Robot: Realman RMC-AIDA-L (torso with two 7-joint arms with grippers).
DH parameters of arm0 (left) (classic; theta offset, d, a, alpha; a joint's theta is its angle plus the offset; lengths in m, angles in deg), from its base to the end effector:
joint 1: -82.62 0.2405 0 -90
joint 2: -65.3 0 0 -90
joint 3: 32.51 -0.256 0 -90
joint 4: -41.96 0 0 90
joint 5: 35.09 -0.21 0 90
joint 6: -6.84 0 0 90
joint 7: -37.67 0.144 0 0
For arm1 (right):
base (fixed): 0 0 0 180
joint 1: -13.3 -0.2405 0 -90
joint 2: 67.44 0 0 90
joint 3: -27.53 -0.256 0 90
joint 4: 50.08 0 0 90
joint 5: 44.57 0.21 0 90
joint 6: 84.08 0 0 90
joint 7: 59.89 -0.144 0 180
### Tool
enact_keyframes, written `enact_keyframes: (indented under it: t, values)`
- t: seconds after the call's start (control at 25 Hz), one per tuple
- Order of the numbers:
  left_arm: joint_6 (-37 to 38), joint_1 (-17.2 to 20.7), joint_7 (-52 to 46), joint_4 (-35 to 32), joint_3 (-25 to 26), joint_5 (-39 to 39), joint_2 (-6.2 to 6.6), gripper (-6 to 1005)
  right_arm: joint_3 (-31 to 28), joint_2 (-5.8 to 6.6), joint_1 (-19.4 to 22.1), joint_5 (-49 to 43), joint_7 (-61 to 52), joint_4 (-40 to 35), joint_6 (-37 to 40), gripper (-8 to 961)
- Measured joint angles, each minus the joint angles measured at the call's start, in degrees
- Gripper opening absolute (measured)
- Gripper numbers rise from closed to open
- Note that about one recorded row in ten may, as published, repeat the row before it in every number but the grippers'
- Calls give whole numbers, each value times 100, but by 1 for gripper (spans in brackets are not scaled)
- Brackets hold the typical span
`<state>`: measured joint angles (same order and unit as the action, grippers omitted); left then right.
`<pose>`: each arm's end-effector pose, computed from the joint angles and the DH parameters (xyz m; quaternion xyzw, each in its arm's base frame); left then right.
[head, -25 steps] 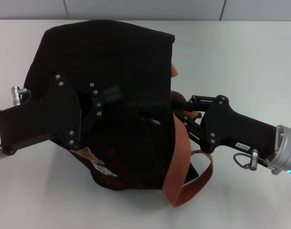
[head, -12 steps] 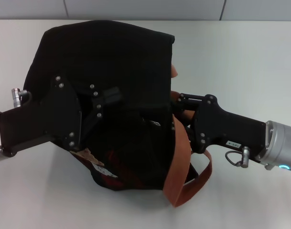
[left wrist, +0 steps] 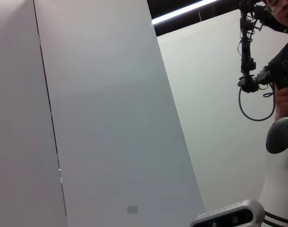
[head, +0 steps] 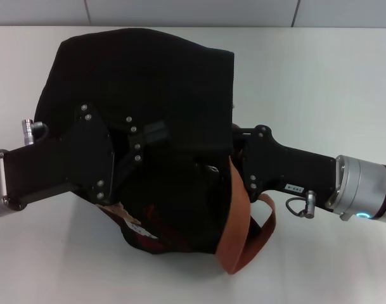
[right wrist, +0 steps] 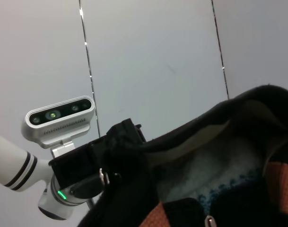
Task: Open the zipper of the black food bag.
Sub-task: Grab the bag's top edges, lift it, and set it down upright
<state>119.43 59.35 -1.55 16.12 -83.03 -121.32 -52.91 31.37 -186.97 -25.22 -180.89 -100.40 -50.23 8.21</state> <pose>-0.2369 0.2570 0.0074 -0.8667 0.0754 -0.4708 0.1462 0.2137 0.2879 -0.0821 -0.9030 0.0954 0.4087 0.0923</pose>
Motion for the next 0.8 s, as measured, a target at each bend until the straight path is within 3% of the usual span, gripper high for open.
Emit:
enact_keyframes:
  t: [0.12,0.36,0.8]
  values:
    - [0,-1,2,0,-2,0,-5,12,4,4,-2,-10,-119,1,41,315]
    - [-7,-2,2,0,-2,-1,-9,13,50,17,13,-59,-274,-39,130,180]
    - [-57,-28,2,0,27,0,-9,13,60,26,61,-69,-576,-288,484,139]
